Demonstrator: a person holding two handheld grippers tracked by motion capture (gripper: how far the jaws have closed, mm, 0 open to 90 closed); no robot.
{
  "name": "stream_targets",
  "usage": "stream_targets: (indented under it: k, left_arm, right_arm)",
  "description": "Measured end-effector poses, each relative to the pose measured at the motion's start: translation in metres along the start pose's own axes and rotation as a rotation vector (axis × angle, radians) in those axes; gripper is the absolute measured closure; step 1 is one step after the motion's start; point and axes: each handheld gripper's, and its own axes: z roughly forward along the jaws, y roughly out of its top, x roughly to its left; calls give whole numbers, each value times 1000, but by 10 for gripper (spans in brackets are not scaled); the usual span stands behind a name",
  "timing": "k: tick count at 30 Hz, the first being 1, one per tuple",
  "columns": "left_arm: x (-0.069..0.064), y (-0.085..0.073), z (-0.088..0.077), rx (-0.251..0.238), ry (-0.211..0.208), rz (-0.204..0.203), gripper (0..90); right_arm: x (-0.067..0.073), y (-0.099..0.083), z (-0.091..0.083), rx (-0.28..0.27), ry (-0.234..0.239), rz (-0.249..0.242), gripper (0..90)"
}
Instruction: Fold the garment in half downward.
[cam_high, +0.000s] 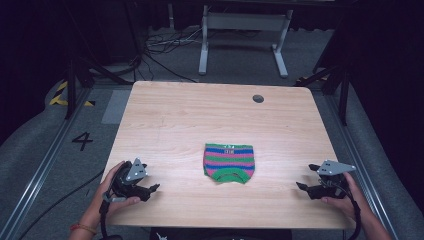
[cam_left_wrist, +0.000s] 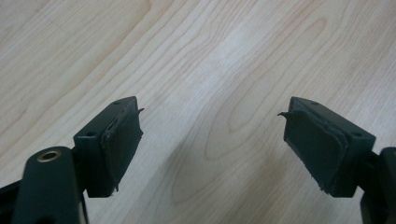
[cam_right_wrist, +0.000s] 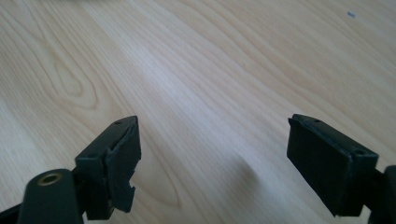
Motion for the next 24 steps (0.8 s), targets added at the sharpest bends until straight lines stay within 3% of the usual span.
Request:
stream_targets:
  k: [4,7,11,15,16,18,20,21,24]
  left_arm:
    - [2,-7,-2,-14,-8,-40,187]
    - [3,-13,-4,-19,21,-66,183]
    - [9,-25,-9,-45,-11,-127,177]
    - [13,-32,-9,-42,-4,-145,170]
    - [15,-37,-8,-48,-14,-180,167]
    - [16,-42,-6,-56,-34,-213,164]
    - [17,-43,-7,-56,-30,-217,162]
    - [16,-44,-8,-49,-5,-222,159]
    - [13,-44,-8,-39,18,-214,154]
  right_arm:
    - [-2,-11,-4,4,-16,30,178]
    - [-3,-20,-7,-3,-28,53,178]
    - [-7,-34,-13,-22,-37,122,175]
    - [-9,-41,-15,-37,-41,149,173]
    - [-9,-44,-17,-44,-58,167,173]
    - [-9,-46,-19,-44,-57,180,164]
    - [-10,-46,-18,-40,-51,186,156]
    - [-10,-46,-18,-38,-48,189,153]
    - [-13,-46,-17,-33,-29,211,150]
